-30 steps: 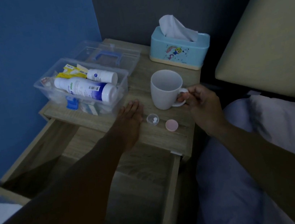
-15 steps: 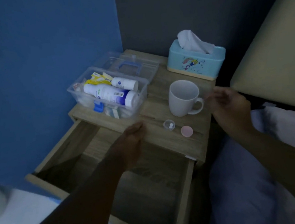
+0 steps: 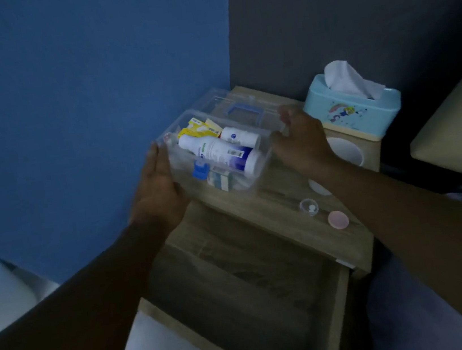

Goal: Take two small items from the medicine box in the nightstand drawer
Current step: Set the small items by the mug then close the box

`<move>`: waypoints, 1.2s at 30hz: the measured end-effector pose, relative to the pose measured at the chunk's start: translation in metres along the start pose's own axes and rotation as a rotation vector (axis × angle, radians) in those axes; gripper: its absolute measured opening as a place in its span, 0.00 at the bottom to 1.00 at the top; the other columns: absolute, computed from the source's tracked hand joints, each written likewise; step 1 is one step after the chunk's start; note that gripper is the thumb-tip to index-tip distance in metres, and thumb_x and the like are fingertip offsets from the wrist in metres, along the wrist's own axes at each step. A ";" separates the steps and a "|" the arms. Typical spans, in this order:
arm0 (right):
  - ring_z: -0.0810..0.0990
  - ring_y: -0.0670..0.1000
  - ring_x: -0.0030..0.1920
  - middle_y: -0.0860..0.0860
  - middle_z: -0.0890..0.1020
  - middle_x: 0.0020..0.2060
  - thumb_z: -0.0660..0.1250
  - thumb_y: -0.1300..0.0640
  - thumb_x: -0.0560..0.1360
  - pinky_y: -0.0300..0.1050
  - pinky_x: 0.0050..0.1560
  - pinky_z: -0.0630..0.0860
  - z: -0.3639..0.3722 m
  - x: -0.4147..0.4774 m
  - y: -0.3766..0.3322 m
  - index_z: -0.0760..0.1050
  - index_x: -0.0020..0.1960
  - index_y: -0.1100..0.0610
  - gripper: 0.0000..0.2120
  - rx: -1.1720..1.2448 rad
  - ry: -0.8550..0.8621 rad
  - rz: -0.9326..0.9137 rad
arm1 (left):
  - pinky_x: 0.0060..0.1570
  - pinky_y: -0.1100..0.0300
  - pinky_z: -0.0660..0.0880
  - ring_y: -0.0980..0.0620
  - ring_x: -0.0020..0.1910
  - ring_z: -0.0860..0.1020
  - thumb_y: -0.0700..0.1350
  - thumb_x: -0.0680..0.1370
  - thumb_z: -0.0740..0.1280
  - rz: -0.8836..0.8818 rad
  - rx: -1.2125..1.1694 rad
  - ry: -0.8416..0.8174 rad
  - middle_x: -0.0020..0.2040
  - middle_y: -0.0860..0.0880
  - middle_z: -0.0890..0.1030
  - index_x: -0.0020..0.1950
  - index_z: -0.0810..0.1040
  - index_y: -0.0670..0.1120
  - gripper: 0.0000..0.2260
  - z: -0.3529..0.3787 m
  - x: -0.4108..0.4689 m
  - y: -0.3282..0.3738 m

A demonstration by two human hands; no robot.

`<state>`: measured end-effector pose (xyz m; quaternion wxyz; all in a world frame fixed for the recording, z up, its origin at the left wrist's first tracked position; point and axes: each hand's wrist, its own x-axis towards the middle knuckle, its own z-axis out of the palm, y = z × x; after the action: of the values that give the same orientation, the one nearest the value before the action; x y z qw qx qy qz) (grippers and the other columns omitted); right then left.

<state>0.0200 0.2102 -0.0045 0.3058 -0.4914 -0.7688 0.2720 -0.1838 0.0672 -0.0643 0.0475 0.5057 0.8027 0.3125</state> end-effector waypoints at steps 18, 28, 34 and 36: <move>0.82 0.57 0.52 0.55 0.81 0.57 0.61 0.59 0.77 0.54 0.61 0.78 0.016 0.081 0.010 0.75 0.64 0.61 0.16 0.544 -0.005 0.614 | 0.78 0.50 0.45 0.46 0.79 0.40 0.38 0.75 0.66 0.147 0.186 -0.152 0.80 0.45 0.39 0.79 0.38 0.42 0.43 0.021 0.012 -0.015; 0.69 0.56 0.71 0.51 0.71 0.73 0.47 0.29 0.75 0.42 0.67 0.59 0.005 0.053 -0.005 0.66 0.74 0.45 0.34 0.193 0.271 0.203 | 0.77 0.51 0.43 0.46 0.79 0.40 0.41 0.76 0.67 0.112 0.234 -0.207 0.80 0.44 0.37 0.79 0.37 0.41 0.44 0.013 0.014 -0.005; 0.73 0.42 0.57 0.45 0.79 0.58 0.53 0.39 0.81 0.22 0.47 0.63 0.007 0.026 -0.011 0.73 0.67 0.46 0.21 0.221 0.259 0.014 | 0.77 0.47 0.47 0.44 0.79 0.40 0.37 0.76 0.67 0.083 0.109 -0.238 0.80 0.43 0.38 0.78 0.39 0.39 0.43 0.004 0.012 0.004; 0.77 0.47 0.55 0.46 0.78 0.54 0.54 0.40 0.81 0.36 0.52 0.70 0.011 0.018 -0.008 0.73 0.65 0.48 0.20 0.208 0.224 -0.040 | 0.77 0.49 0.46 0.43 0.79 0.41 0.34 0.76 0.65 0.096 0.018 -0.193 0.80 0.40 0.40 0.78 0.42 0.36 0.39 0.007 0.005 0.008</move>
<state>0.0014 0.2224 -0.0028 0.4445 -0.4690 -0.7070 0.2876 -0.1778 0.0771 -0.0643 0.1053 0.5716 0.7721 0.2571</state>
